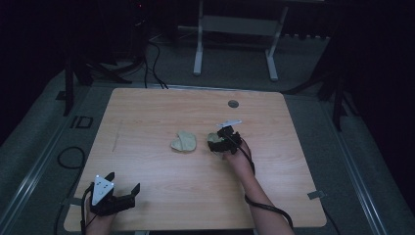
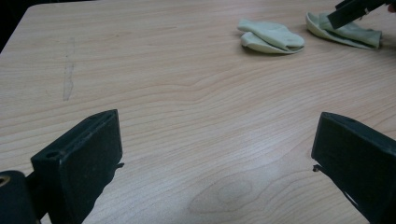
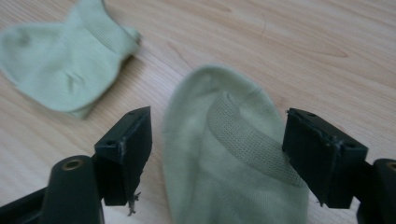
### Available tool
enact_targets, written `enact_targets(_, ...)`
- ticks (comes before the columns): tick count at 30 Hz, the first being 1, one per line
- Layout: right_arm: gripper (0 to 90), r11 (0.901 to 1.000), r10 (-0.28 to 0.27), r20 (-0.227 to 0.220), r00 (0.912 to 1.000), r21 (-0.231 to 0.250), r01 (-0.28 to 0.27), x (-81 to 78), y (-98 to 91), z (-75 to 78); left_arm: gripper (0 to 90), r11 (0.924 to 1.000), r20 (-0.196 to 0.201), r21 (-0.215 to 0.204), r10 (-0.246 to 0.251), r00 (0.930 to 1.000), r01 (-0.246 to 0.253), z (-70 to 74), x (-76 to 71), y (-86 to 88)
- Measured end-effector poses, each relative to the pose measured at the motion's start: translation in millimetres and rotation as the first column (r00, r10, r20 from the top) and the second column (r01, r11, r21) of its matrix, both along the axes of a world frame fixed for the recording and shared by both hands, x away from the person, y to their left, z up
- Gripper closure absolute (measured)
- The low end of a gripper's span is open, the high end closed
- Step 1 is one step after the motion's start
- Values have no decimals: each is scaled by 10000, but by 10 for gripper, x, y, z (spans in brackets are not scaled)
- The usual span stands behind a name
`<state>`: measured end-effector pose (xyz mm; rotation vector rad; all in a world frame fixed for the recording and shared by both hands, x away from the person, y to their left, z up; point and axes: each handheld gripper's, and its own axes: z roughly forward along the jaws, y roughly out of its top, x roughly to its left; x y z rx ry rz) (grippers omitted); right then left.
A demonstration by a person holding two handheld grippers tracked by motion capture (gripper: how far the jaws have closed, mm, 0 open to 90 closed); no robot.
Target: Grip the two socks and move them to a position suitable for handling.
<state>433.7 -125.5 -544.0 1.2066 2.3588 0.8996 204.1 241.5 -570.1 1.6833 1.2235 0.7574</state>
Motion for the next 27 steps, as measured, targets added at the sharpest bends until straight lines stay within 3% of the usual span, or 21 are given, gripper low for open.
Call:
enact_targets(1,302,9995,-21,-55,10000,-303,19,17,11,-58,20,10000,-9,-66,13,10000,-13,-2,-1,5)
enact_targets(2,302,9995,-21,-55,10000,-303,19,17,11,-58,20,10000,-9,-66,13,10000,-13,-2,-1,5)
enact_targets(3,326,9970,127,13,9999,-762,-126,13,17,-114,20,10000,-40,-55,34,10000,-34,-4,-3,7)
enact_targets(7,342,9975,109,131,9999,-699,-99,-12,15,-122,20,10000,-48,-68,31,10000,-32,-8,-2,9)
enact_targets(8,446,9971,158,201,9997,-747,-143,-25,0,-114,20,9999,-112,-90,63,9999,-64,-14,-2,13)
enact_targets(11,511,9971,176,283,9994,-748,-154,-39,-1,-114,20,10000,-146,-35,86,9999,-86,-16,-2,15)
enact_targets(12,610,9965,191,428,9989,-821,-155,-54,-2,-115,20,9999,-156,-45,109,9998,-110,-19,0,18)
enact_targets(13,610,9965,191,428,9989,-821,-155,-54,-2,-115,19,9999,-156,-45,109,9998,-110,-19,0,18)
enact_targets(15,739,9930,169,610,9980,-1177,-96,-64,12,-110,20,9999,-198,-117,96,9998,-99,-22,1,22)
enact_targets(19,784,9877,378,450,9983,-1531,-305,-48,33,-75,20,9999,-201,-86,109,9997,-111,-20,-7,22)
enact_targets(21,793,9847,726,313,9969,-1611,-666,-53,46,-15,20,9998,-174,-116,132,9998,-134,-14,-9,25)
enact_targets(24,794,9846,987,380,9944,-1487,-921,-76,36,57,20,9998,-178,-116,135,9998,-137,-15,-11,26)
enact_targets(27,794,9813,1522,538,9869,-1272,-1444,-164,13,242,20,9999,-204,-63,106,9997,-108,-15,-16,18)
